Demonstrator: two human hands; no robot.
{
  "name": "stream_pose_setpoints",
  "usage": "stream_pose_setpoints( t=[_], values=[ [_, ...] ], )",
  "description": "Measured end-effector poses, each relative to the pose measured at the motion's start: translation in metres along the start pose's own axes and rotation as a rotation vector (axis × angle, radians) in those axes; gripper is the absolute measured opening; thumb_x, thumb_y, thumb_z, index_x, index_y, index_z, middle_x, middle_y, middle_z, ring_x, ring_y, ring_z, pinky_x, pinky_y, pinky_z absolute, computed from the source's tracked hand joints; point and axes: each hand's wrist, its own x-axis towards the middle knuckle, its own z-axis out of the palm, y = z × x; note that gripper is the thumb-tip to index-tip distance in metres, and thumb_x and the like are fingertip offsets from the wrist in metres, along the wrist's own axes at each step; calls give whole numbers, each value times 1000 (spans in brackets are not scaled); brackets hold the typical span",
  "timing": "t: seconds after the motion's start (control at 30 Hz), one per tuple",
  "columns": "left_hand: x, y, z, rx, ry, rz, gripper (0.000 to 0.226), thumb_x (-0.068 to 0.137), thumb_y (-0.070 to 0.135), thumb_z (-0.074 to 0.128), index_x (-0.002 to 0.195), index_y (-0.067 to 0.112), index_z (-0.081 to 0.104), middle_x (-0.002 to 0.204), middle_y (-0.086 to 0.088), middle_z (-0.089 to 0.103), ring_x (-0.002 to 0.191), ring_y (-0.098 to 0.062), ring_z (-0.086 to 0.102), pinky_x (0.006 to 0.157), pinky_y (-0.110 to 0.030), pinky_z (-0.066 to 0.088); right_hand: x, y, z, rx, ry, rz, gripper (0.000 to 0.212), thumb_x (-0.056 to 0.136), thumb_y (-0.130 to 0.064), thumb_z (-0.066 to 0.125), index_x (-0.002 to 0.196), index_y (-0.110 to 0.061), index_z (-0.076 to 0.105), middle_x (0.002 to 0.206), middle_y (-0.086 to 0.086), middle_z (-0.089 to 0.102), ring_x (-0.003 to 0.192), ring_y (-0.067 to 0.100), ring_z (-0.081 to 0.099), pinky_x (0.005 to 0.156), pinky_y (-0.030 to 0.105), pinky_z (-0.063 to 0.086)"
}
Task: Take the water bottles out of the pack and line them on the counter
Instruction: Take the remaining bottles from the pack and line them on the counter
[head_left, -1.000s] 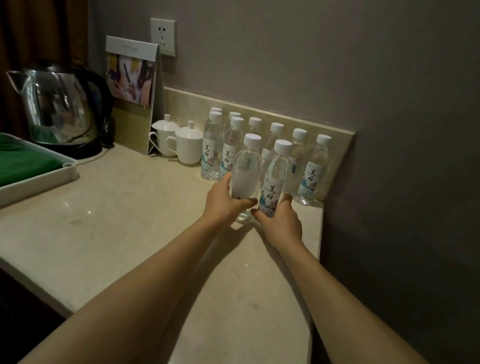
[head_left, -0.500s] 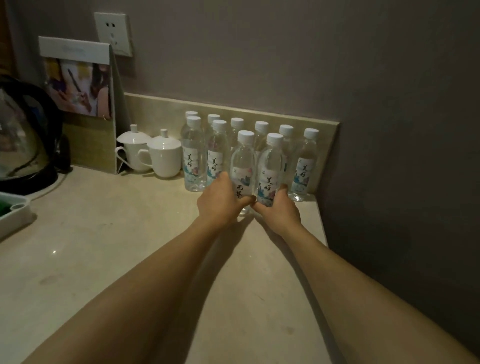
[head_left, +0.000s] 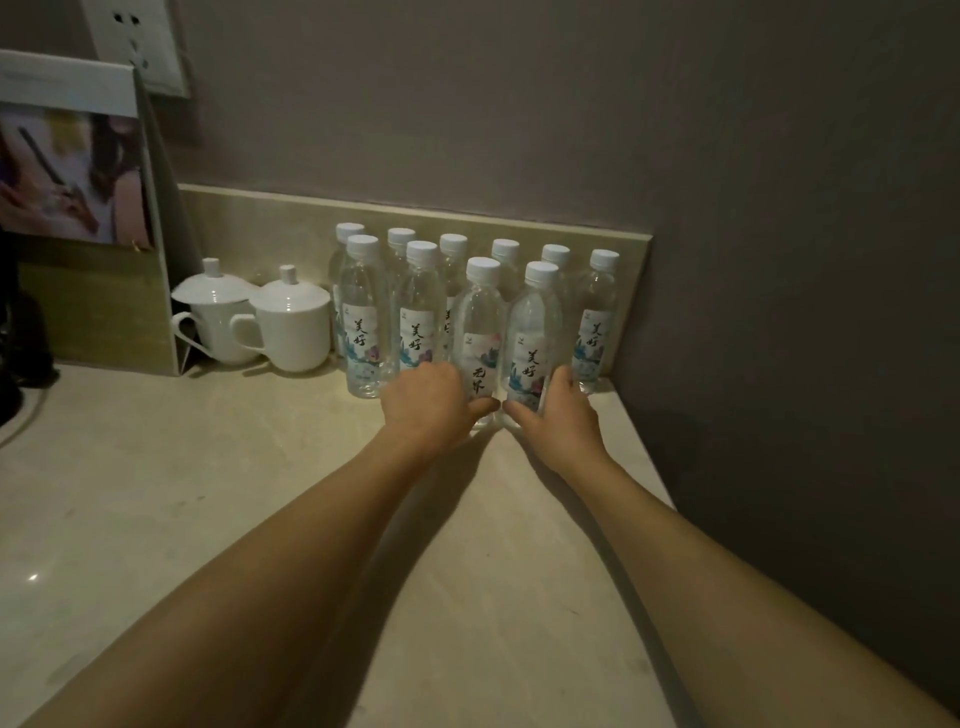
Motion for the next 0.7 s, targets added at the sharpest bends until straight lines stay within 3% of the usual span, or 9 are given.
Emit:
stream_pose_setpoints(
  t=[0.23,0.37,0.5,0.7],
  values=[
    [11,-3,5,82,-74,58,63,87,72,38,84,13,61,75,-3,55,79,-23,65,70,-34,54,9,0,11,-28,51,19,50,88,-49,61,116,-15,37,123,10,54,107,32,58,77,40,49],
    [16,-2,9,17,-75,53,53,90,65,44,87,15,61,80,-4,58,83,-24,64,75,-36,55,13,0,14,-56,71,23,48,88,-52,58,114,-17,38,119,8,55,101,30,60,74,40,52],
    [16,-3,20,-192,15,1,45,88,59,55,91,17,71,84,-5,67,83,-24,66,76,-40,57,15,2,18,-92,86,14,49,88,-55,57,114,-17,38,119,8,56,102,31,60,70,37,48],
    [20,2,12,74,-9,38,57,93,62,41,93,11,67,81,-6,62,82,-24,66,72,-34,55,18,5,19,-110,84,28,50,88,-59,52,110,-16,41,120,9,58,105,33,59,70,35,41]
  ],
)
